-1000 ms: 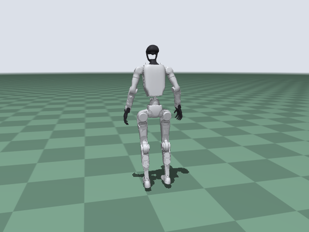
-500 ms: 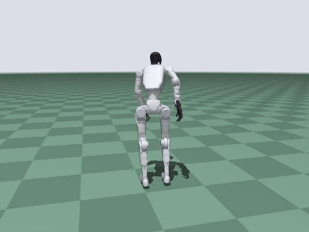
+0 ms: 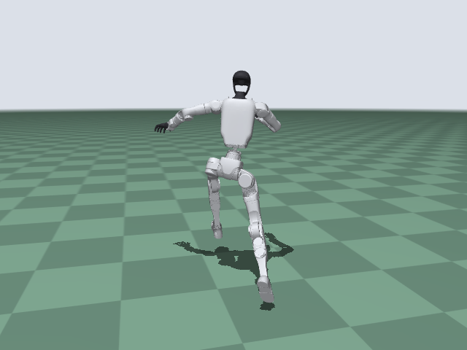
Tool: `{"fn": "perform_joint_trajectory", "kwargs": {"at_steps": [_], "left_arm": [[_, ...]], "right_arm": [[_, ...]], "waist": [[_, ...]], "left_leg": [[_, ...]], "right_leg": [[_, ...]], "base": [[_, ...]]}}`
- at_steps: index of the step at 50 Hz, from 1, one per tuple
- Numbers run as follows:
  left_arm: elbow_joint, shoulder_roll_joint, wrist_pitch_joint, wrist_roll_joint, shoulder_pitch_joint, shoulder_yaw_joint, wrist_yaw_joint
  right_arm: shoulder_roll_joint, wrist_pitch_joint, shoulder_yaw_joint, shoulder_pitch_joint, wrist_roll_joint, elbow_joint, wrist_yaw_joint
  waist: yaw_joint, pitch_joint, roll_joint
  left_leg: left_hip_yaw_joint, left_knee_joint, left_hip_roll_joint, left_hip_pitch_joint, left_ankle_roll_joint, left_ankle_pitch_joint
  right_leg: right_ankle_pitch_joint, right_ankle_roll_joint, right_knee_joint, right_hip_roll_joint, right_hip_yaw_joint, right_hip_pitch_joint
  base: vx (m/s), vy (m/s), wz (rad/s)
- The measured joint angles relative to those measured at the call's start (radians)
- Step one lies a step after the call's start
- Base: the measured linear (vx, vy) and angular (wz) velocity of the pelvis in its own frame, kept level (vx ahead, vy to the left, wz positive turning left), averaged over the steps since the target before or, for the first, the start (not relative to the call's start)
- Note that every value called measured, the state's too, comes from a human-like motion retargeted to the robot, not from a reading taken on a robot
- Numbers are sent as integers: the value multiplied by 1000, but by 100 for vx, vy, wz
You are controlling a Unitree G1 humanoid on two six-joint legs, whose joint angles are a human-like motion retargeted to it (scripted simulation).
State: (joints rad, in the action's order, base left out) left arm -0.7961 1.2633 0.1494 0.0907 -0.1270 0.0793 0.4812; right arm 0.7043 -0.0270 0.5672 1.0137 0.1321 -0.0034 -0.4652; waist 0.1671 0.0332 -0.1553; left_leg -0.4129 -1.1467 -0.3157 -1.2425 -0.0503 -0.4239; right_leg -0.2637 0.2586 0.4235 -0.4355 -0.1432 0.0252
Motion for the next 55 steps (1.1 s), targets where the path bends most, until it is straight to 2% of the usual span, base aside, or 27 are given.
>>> {"fn": "perform_joint_trajectory", "kwargs": {"at_steps": [2, 5, 7, 10, 12, 13, 15, 17, 18, 20, 21, 23, 25, 27, 29, 31, 33, 35, 40, 47, 50, 55], "left_arm": [[-11, 60, -28, -3, -135, -105, -28], [-16, 89, -81, 12, -376, -303, -43], [-10, 40, -117, 55, -563, -469, -76], [-19, -104, -159, 122, -735, -632, -123], [-123, -248, -190, 200, -695, -678, -103], [-169, -315, -234, 165, -650, -683, -59], [-340, -450, -314, 72, -445, -672, -5], [-405, -573, -345, -146, -232, -598, 6], [-404, -636, -337, -235, -132, -539, 25], [-300, -774, -292, -281, 25, -355, 70], [-196, -824, -281, -168, 49, -247, 65], [0, -876, -270, 132, 71, -53, 45], [160, -879, -243, 385, 86, 75, 29], [280, -881, -189, 402, 104, 121, 13], [374, -888, -146, 265, 119, 129, -16], [450, -887, -120, 72, 131, 132, -51], [508, -862, -102, -74, 139, 145, -82], [544, -815, -86, -182, 151, 154, -96], [517, -740, -40, -218, 140, 147, -131], [159, -881, -58, -310, 169, 52, -113], [-19, -960, -79, -376, 182, -2, -104], [-281, -1032, -103, -374, 153, -4, -157]], "right_arm": [[66, 1, -28, -5, 15, -127, -35], [145, 16, -133, -144, 13, -330, -63], [155, 48, -256, -355, -30, -464, -24], [127, 101, -438, -703, -100, -602, 70], [74, 112, -510, -885, -61, -613, 92], [48, 107, -539, -955, -46, -595, 58], [-24, 68, -553, -1052, 40, -482, 30], [-130, -5, -506, -1084, 68, -294, 8], [-186, -32, -464, -1074, 66, -188, -7], [-253, -39, -365, -1007, 53, 29, -42], [-250, -30, -314, -985, 64, 94, -32], [-224, -8, -225, -956, 99, 181, 14], [-202, 15, -176, -946, 115, 232, 75], [-217, 21, -172, -950, 76, 288, 91], [-247, 8, -185, -960, 26, 352, 77], [-277, -16, -198, -969, 6, 422, 57], [-303, -38, -213, -981, 13, 490, 36], [-318, -62, -206, -974, 19, 570, 33], [-346, -59, -212, -989, -30, 733, 28], [-379, -79, -213, -951, -72, 1030, 58], [-400, -96, -203, -932, -64, 1158, 72], [-424, -93, -186, -925, -46, 1227, 106]], "waist": [[57, 2, 3], [150, 48, 38], [210, 70, 122], [256, 37, 222], [251, 27, 246], [241, 38, 237], [160, 90, 147], [39, 166, 25], [0, 204, -1], [-18, 278, 8], [-12, 289, 20], [-5, 279, 42], [-22, 249, 68], [-63, 247, 96], [-80, 249, 119], [-72, 238, 136], [-52, 223, 133], [-42, 197, 137], [-40, 114, 133], [-36, 56, 123], [-23, 42, 127], [-46, 5, 152]], "left_leg": [[-7, 275, 29, 150, 9, 48], [-51, 794, 61, 471, 36, 167], [-43, 1049, 9, 680, 93, 191], [-10, 1190, -111, 827, 148, 150], [12, 1205, -167, 849, 135, 314], [30, 1205, -168, 840, 108, 471], [96, 1108, -44, 745, 0, 709], [138, 745, 138, 565, -36, 566], [151, 543, 183, 490, -19, 447], [176, 326, 217, 453, 20, 300], [184, 300, 228, 467, 19, 271], [205, 295, 258, 501, 17, 241], [244, 357, 307, 556, 24, 247], [305, 453, 369, 670, 28, 267], [352, 549, 398, 800, 29, 281], [379, 644, 398, 919, 37, 294], [399, 745, 401, 1036, 49, 302], [424, 829, 396, 1115, 45, 326], [474, 952, 389, 1232, 78, 324], [509, 885, 410, 1241, 72, 258], [463, 880, 389, 1238, 83, 184], [455, 1008, 355, 1288, 82, 217]], "right_leg": [[107, -66, 306, -12, 54, -77], [227, -162, 786, -13, 71, -185], [285, -227, 1062, 68, 72, -205], [388, -301, 1469, 239, 83, -305], [457, -370, 1712, 344, 124, -422], [490, -410, 1814, 374, 153, -499], [573, -471, 1955, 348, 188, -684], [685, -473, 1970, 267, 161, -847], [735, -476, 1934, 253, 154, -904], [751, -469, 1747, 290, 158, -991], [734, -445, 1591, 337, 146, -1017], [670, -381, 1208, 425, 104, -1026], [528, -306, 729, 448, 61, -925], [349, -254, 326, 407, 61, -719], [275, -229, 141, 379, 92, -545], [264, -191, 66, 373, 132, -420], [257, -120, -3, 364, 163, -312], [222, -125, -135, 372, 174, -208], [212, -95, -299, 381, 211, -60], [212, -13, -421, 360, 241, 54], [230, -11, -435, 364, 240, 70], [249, -29, -432, 396, 234, 68]], "base": [[143, 77, -44], [142, 83, -94], [146, 97, -141], [135, 104, -110], [112, 97, -63], [91, 87, 24], [72, 73, 184], [62, 57, 340], [66, 46, 284], [66, 33, 174], [63, 20, 107], [58, 13, 99], [55, 9, 143], [58, 3, 179], [60, -4, 128], [58, -7, 58], [57, -9, 27], [48, -9, 24], [40, -7, 38], [24, -3, 25], [16, 1, -7], [13, 4, -8]]}}
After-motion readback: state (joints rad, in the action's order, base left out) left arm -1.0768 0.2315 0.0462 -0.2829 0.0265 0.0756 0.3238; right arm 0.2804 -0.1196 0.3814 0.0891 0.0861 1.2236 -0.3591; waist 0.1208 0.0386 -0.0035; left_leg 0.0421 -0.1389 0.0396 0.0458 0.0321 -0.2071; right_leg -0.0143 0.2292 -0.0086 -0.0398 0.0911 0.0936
